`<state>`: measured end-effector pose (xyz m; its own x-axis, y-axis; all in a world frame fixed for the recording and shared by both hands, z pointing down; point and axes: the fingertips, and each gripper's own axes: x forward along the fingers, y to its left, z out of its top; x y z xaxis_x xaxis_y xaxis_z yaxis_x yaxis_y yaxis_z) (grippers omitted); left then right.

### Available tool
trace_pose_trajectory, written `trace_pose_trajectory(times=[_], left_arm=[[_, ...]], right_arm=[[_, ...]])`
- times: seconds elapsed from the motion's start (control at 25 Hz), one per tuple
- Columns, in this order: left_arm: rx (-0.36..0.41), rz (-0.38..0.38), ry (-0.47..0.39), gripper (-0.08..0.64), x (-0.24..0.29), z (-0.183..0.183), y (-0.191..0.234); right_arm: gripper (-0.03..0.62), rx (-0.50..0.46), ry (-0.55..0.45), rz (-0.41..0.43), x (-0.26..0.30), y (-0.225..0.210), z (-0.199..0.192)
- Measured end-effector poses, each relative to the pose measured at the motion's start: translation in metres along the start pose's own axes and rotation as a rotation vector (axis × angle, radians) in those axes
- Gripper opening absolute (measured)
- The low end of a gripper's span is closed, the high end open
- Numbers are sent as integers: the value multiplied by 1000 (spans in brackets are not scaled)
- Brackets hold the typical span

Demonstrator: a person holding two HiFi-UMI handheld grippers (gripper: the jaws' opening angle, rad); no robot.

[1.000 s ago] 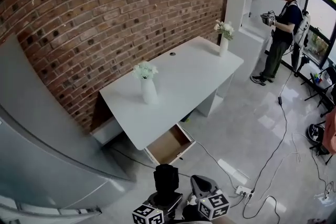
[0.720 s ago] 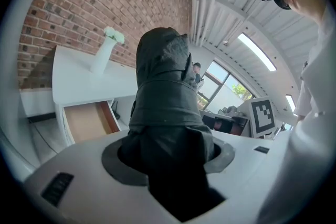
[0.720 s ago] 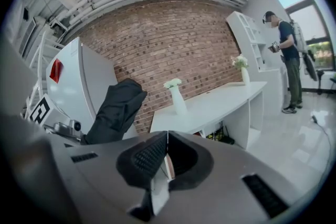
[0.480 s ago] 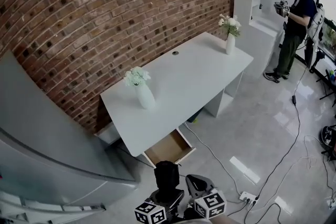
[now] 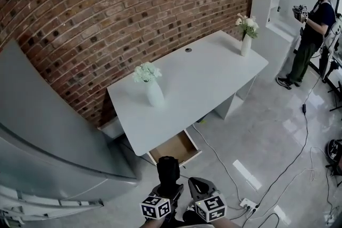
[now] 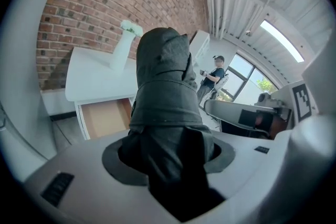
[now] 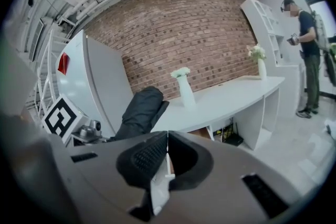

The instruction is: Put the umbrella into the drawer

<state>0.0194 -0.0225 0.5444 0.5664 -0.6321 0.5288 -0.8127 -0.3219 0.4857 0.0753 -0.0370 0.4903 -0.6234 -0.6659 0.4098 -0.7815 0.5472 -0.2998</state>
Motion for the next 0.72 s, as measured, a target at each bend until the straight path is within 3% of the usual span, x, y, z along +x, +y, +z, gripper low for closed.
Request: trace_pose_trajectory(times=[0.48, 0.72], left_arm=[[-22, -61, 10, 238, -10, 5, 20], [-26, -45, 38, 238, -15, -2, 56]], right_arm=[[17, -32, 60, -82, 10, 20, -4], [17, 50, 114, -95, 37, 36, -21]])
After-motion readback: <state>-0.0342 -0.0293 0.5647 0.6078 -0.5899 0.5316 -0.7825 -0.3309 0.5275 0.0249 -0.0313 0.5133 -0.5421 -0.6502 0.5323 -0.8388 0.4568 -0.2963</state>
